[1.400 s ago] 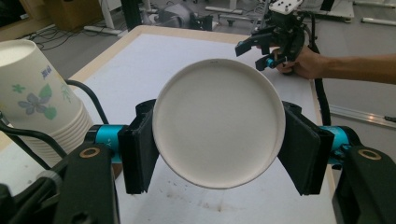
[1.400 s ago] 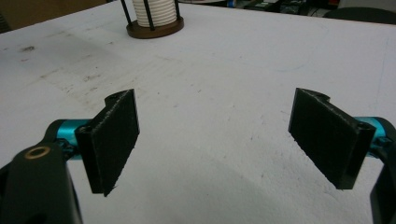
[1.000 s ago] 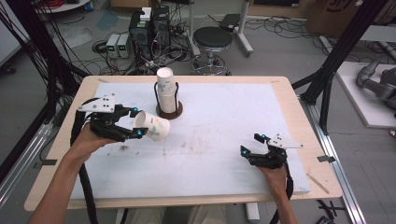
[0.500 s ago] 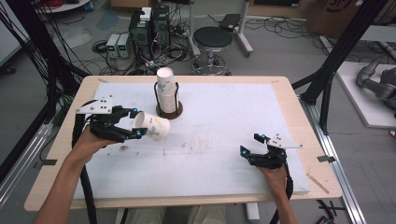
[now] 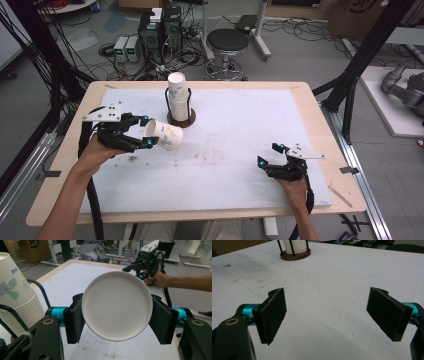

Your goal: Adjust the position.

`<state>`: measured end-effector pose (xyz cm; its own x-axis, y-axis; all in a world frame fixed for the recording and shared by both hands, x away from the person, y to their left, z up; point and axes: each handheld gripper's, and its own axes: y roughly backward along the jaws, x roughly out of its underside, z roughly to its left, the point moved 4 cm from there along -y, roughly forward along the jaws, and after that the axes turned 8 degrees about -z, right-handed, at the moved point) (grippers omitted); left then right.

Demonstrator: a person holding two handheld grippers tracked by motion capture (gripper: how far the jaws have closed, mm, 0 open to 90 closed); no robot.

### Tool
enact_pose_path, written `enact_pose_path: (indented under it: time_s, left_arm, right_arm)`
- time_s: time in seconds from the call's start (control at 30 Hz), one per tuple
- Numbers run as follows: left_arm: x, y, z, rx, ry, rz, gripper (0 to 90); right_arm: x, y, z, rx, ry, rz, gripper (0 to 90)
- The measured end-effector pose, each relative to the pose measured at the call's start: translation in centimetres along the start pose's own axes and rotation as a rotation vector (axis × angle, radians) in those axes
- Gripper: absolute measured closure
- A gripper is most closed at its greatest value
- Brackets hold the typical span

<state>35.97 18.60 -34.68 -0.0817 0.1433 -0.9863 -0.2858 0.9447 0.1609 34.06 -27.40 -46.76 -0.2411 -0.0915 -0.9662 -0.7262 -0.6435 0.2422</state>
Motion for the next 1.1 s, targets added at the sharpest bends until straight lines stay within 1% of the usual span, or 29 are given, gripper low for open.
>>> enact_pose_path:
  time_s: [0.13, 0.3, 0.43, 0.6, 0.83, 0.9, 0.93, 1.03, 1.1]
  left_arm:
    - [-0.1, -0.2, -0.1, 0.005, -0.002, -0.011, 35.6]
    - [-0.1, -0.3, -0.2, 0.013, -0.004, -0.012, 35.6]
    - [0.1, -0.4, -0.2, 0.017, -0.001, -0.013, 35.6]
    - [0.2, -0.5, -0.1, 0.026, -0.001, -0.008, 35.6]
    - [0.1, -1.0, -0.2, 0.034, -0.001, -0.014, 35.6]
    - [0.1, -1.1, -0.2, 0.038, 0.002, -0.017, 35.6]
    - [0.1, -1.2, -0.2, 0.040, 0.000, -0.015, 35.7]
    - [0.1, -1.4, -0.3, 0.046, 0.000, -0.016, 35.6]
    - [0.1, -1.6, -0.3, 0.049, 0.000, -0.018, 35.6]
  right_arm:
    - [0.0, 0.0, 0.1, -0.001, -0.003, 0.003, 16.5]
    - [0.0, 0.0, 0.0, -0.005, 0.001, 0.007, 16.5]
    - [0.0, -0.1, 0.0, -0.019, -0.001, 0.012, 16.5]
    - [-0.1, -0.2, -0.1, -0.049, -0.030, 0.034, 16.6]
    - [-0.2, -0.2, -0.1, -0.088, -0.021, 0.025, 16.5]
    - [-0.3, -0.2, 0.0, -0.091, -0.019, 0.026, 16.5]
    - [-0.5, -0.2, 0.0, -0.099, -0.025, 0.027, 16.5]
    - [-1.1, -0.1, 0.1, -0.119, -0.018, 0.026, 16.5]
    - [-1.7, -0.1, 0.2, -0.130, -0.004, 0.025, 16.6]
